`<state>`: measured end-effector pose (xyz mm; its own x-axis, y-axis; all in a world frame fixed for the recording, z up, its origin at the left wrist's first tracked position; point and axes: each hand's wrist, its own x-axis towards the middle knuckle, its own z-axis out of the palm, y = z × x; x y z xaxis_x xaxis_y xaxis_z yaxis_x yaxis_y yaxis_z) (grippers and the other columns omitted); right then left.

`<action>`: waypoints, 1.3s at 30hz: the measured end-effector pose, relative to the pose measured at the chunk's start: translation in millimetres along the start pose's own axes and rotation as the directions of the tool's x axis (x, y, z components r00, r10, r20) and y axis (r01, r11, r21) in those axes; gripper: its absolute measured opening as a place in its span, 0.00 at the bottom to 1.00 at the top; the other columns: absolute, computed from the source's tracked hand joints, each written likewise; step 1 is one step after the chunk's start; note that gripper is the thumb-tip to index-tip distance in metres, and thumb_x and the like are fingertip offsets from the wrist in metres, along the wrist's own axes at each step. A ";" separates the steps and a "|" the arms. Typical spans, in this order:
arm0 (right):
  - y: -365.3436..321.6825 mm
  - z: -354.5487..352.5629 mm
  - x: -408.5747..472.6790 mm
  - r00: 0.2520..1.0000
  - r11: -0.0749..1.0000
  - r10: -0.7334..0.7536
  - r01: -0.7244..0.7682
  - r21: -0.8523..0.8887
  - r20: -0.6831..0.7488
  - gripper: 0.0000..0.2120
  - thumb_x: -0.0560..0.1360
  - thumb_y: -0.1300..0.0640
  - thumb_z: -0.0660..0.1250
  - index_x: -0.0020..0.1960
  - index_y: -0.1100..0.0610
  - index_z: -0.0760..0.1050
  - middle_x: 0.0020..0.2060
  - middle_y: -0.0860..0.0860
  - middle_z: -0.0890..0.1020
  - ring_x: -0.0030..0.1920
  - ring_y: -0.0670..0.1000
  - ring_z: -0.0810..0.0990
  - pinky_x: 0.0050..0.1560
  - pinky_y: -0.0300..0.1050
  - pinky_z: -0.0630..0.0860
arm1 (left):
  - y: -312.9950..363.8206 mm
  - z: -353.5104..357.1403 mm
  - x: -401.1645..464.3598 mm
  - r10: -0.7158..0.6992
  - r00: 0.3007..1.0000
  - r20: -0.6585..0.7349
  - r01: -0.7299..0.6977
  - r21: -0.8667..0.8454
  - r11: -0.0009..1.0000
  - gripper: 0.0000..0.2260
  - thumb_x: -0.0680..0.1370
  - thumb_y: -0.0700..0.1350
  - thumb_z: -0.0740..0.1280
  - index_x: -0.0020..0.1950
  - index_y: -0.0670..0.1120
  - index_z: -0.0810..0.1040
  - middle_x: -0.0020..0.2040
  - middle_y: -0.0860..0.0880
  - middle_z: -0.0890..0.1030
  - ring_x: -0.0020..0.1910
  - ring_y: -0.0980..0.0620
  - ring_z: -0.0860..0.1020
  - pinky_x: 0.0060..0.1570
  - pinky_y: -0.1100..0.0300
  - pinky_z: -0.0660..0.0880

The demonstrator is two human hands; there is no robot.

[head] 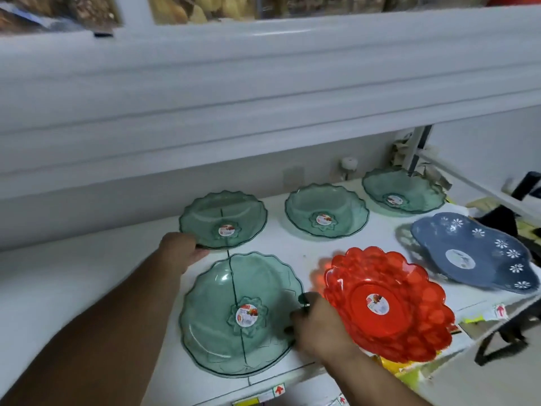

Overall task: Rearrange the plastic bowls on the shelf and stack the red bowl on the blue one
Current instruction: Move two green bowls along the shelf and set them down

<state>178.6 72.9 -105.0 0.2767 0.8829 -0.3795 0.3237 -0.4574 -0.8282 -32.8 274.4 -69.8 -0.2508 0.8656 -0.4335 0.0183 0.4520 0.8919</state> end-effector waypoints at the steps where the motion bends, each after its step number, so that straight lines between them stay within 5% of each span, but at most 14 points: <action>1: 0.6 -4.5 -0.6 1.000 1.000 -0.004 0.004 0.009 -0.007 0.06 0.66 0.57 0.61 0.42 0.54 0.71 0.43 0.56 0.85 0.42 0.58 0.87 0.42 0.61 0.83 | 4.7 -11.6 -2.6 -0.037 0.999 -0.028 0.036 -0.036 0.999 0.13 0.80 0.33 0.62 0.63 0.33 0.74 0.61 0.36 0.79 0.44 0.43 0.82 0.31 0.58 0.82; 7: -13.5 -41.3 -18.2 0.998 0.999 -0.050 0.050 0.007 0.025 0.06 0.73 0.63 0.63 0.47 0.55 0.76 0.41 0.56 0.86 0.38 0.58 0.87 0.33 0.51 0.80 | 7.9 -94.3 -49.9 -0.058 0.976 -0.210 0.022 -0.169 0.985 0.07 0.79 0.33 0.63 0.56 0.35 0.76 0.50 0.37 0.80 0.24 0.48 0.81 0.28 0.55 0.80; 12: -32.7 -72.7 -51.8 0.982 0.993 -0.115 0.108 0.051 0.152 0.07 0.78 0.69 0.61 0.47 0.65 0.77 0.38 0.62 0.85 0.23 0.44 0.81 0.20 0.33 0.69 | -23.1 -145.7 -120.0 -0.058 0.924 -0.377 -0.047 -0.265 0.963 0.09 0.79 0.31 0.62 0.57 0.36 0.77 0.52 0.38 0.80 0.38 0.46 0.79 0.30 0.55 0.80; 20: -33.5 -72.6 -84.6 0.970 0.977 -0.130 0.091 0.192 0.204 0.10 0.78 0.69 0.63 0.40 0.64 0.80 0.36 0.64 0.85 0.22 0.47 0.78 0.21 0.32 0.71 | -83.3 -207.1 -215.6 -0.169 0.814 -0.555 -0.062 -0.373 0.926 0.08 0.78 0.31 0.60 0.42 0.37 0.74 0.42 0.41 0.79 0.33 0.45 0.80 0.23 0.60 0.79; 24: -34.2 -50.5 -89.1 0.970 0.965 -0.069 0.006 0.260 0.233 0.07 0.77 0.67 0.64 0.46 0.68 0.80 0.43 0.69 0.85 0.36 0.58 0.82 0.29 0.41 0.79 | -106.5 -233.6 -237.1 -0.195 0.767 -0.611 -0.080 -0.393 0.916 0.09 0.79 0.32 0.59 0.40 0.39 0.73 0.39 0.41 0.78 0.20 0.51 0.79 0.23 0.59 0.78; 28: -46.8 -21.7 -96.8 0.971 0.949 -0.046 -0.031 0.315 0.234 0.06 0.78 0.65 0.65 0.45 0.65 0.80 0.44 0.66 0.85 0.36 0.58 0.83 0.30 0.39 0.82 | -117.2 -265.7 -247.0 -0.215 0.756 -0.619 -0.073 -0.406 0.911 0.05 0.79 0.34 0.61 0.45 0.37 0.76 0.40 0.39 0.80 0.23 0.48 0.81 0.23 0.59 0.79; 32: -62.5 8.4 -110.2 0.967 0.941 -0.056 -0.032 0.337 0.248 0.07 0.77 0.64 0.65 0.43 0.66 0.79 0.40 0.64 0.85 0.30 0.52 0.85 0.51 0.50 0.83 | -118.2 -295.8 -246.9 -0.223 0.760 -0.610 -0.071 -0.420 0.905 0.05 0.80 0.35 0.62 0.46 0.38 0.76 0.41 0.41 0.80 0.33 0.43 0.81 0.23 0.60 0.79; 34: -69.1 25.1 -115.2 0.968 0.938 -0.052 -0.037 0.344 0.246 0.07 0.77 0.64 0.66 0.42 0.66 0.78 0.38 0.62 0.83 0.29 0.51 0.84 0.53 0.51 0.83 | -117.8 -310.0 -245.0 -0.223 0.770 -0.598 -0.069 -0.426 0.902 0.04 0.81 0.35 0.62 0.49 0.39 0.76 0.43 0.42 0.79 0.36 0.43 0.81 0.26 0.59 0.80; 39: -86.9 64.3 -123.1 0.970 0.929 -0.054 -0.039 0.369 0.236 0.06 0.77 0.64 0.66 0.45 0.68 0.78 0.41 0.62 0.82 0.36 0.57 0.84 0.58 0.54 0.81 | -117.5 -342.6 -235.2 -0.224 0.771 -0.596 -0.067 -0.426 0.902 0.07 0.81 0.36 0.61 0.58 0.39 0.75 0.49 0.39 0.80 0.38 0.43 0.82 0.29 0.58 0.81</action>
<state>58.2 10.8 -12.9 0.0374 0.9062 -0.4212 -0.0439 -0.4196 -0.9066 -307.6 -56.2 -28.4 -0.7744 0.4374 -0.4572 -0.3789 0.2580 0.8887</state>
